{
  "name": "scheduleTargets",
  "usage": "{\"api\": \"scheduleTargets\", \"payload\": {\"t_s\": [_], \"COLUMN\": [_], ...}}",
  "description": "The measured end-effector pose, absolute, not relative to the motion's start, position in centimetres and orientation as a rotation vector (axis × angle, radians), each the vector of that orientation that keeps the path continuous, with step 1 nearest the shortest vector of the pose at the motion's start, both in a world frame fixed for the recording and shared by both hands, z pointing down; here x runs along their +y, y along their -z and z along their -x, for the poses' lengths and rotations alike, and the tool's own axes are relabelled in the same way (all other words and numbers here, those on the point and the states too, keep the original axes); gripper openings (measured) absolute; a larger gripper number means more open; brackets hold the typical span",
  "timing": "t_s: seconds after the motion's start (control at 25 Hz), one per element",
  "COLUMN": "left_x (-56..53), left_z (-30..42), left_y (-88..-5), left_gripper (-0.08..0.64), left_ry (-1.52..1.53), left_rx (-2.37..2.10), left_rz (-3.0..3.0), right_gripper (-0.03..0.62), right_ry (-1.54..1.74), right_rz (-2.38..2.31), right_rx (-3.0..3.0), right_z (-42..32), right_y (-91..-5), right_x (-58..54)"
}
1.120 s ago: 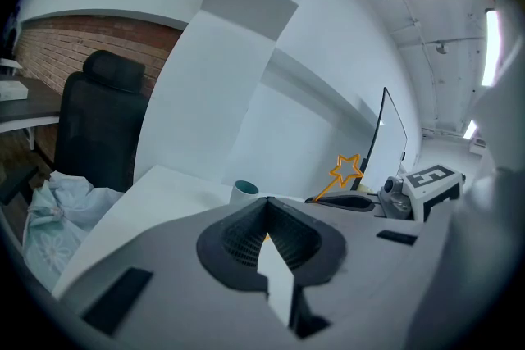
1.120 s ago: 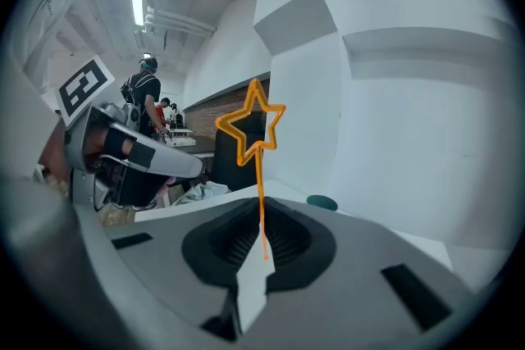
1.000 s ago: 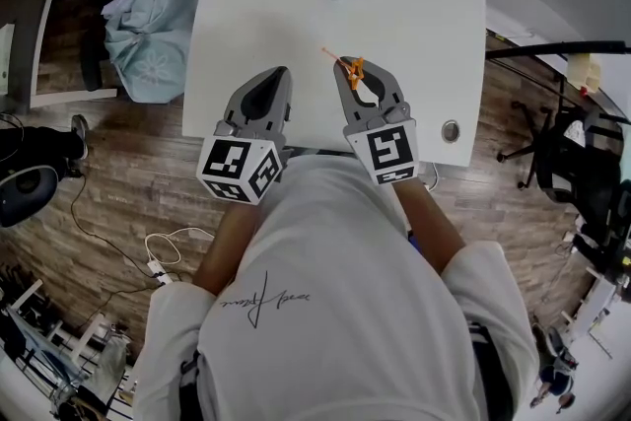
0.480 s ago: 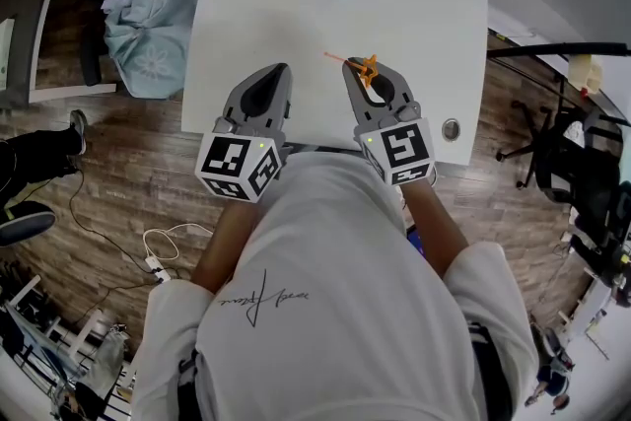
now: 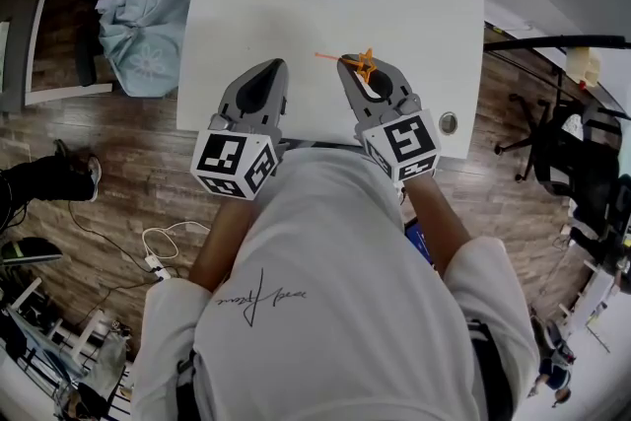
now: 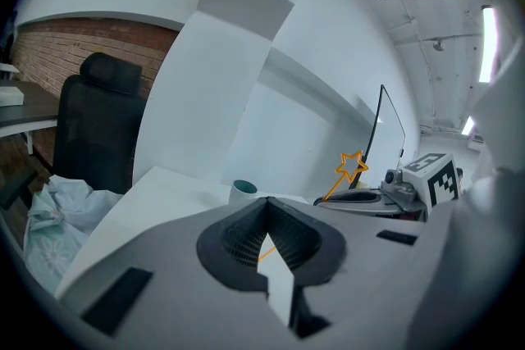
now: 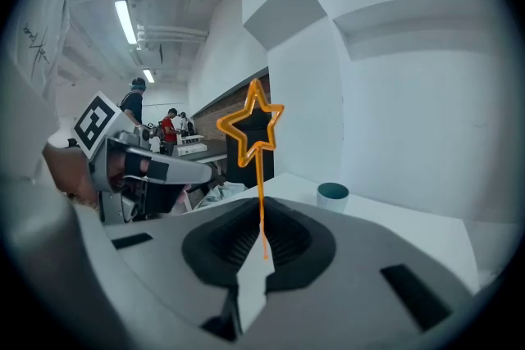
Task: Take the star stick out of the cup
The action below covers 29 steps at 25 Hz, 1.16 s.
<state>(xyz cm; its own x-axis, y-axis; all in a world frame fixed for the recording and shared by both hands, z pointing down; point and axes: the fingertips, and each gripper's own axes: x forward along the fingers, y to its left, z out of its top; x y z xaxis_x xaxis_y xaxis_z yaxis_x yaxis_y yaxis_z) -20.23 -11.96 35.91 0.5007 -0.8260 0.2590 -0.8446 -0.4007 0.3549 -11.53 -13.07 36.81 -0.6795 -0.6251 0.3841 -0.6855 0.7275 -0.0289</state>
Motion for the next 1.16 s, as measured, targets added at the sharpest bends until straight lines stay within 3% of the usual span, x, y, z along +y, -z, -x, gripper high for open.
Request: {"api": "scheduleTargets", "payload": {"t_s": [1.16], "left_x": [-12.0], "left_z": [19.0], "left_y": [-35.9], "left_gripper": [0.003], "left_ry": [-0.070], "left_rx": [-1.344], "left_rz": [-2.333], "right_gripper": [0.021], "right_ry": [-0.266], "right_rz": [-0.897], "right_rx": [-2.605], "right_z": [10.9], "right_y": [-36.6], "right_x": [-12.3]}}
